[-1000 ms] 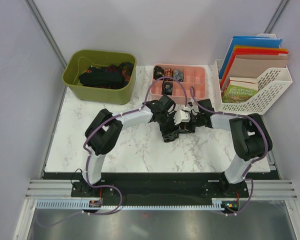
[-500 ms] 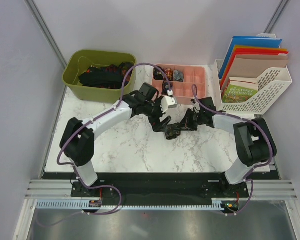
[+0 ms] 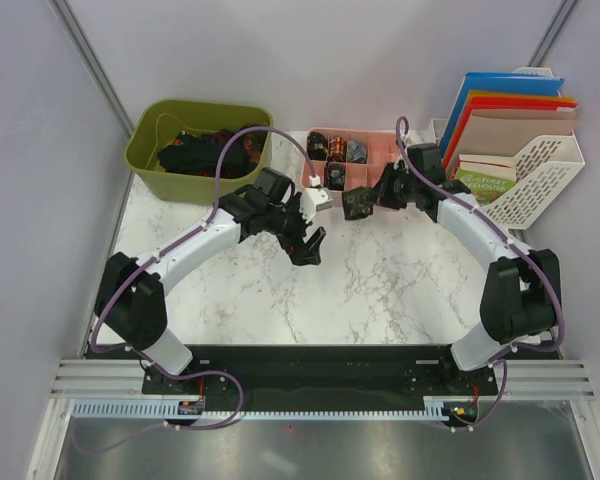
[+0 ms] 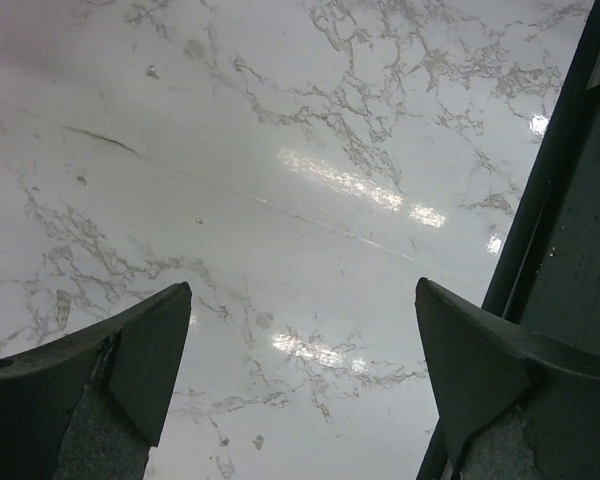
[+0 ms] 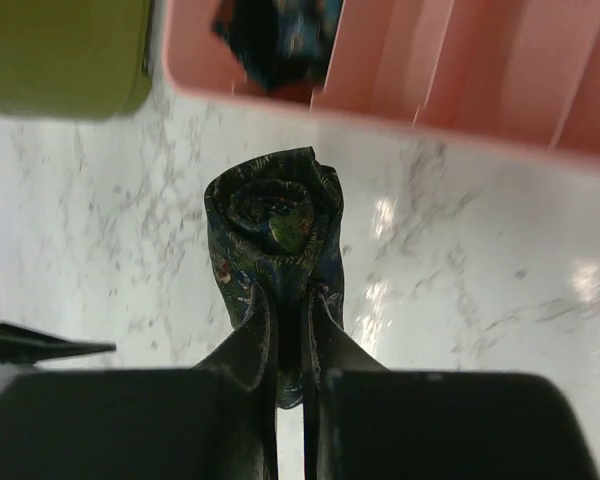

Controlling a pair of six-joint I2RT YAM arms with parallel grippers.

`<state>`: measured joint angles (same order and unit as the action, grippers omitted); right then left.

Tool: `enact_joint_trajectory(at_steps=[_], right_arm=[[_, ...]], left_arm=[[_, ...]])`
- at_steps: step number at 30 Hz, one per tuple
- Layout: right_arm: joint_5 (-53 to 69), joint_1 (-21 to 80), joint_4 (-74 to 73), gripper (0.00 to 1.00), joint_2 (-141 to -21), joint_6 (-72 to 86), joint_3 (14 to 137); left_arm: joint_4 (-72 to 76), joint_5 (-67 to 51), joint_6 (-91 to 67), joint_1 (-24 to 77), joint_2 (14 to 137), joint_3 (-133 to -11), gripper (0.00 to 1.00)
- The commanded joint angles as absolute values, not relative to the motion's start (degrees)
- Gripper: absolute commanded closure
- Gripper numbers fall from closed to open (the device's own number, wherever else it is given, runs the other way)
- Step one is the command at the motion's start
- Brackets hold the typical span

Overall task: Roll the ties
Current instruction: Place the tie in the storage box.

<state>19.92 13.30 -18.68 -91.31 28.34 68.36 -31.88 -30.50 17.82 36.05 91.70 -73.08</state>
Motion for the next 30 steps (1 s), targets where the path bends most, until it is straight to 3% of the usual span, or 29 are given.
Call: enact_joint_trajectory(at_steps=[1,8,14,30], right_arm=[[3.54,13.18,-21.8,1.0,-91.22,22.33,79.09],[-12.2,13.89,-23.37,1.0,-101.06,16.89,93.84],[-21.6,14.59,-24.43,1.0,-105.91,10.99,98.34],[-26.81,15.38,-29.79,1.0,-110.47,8.26,98.96]], left_arm=[[-32.43,-30.76,13.54,34.11,87.8,-72.25,0.0],[-31.55,-31.9,12.3,31.73,85.96,-69.26,0.0],[-30.67,-32.08,12.48,30.41,84.55,-66.54,0.0],[-28.74,-34.28,12.31,29.09,82.18,-62.58,0.0]])
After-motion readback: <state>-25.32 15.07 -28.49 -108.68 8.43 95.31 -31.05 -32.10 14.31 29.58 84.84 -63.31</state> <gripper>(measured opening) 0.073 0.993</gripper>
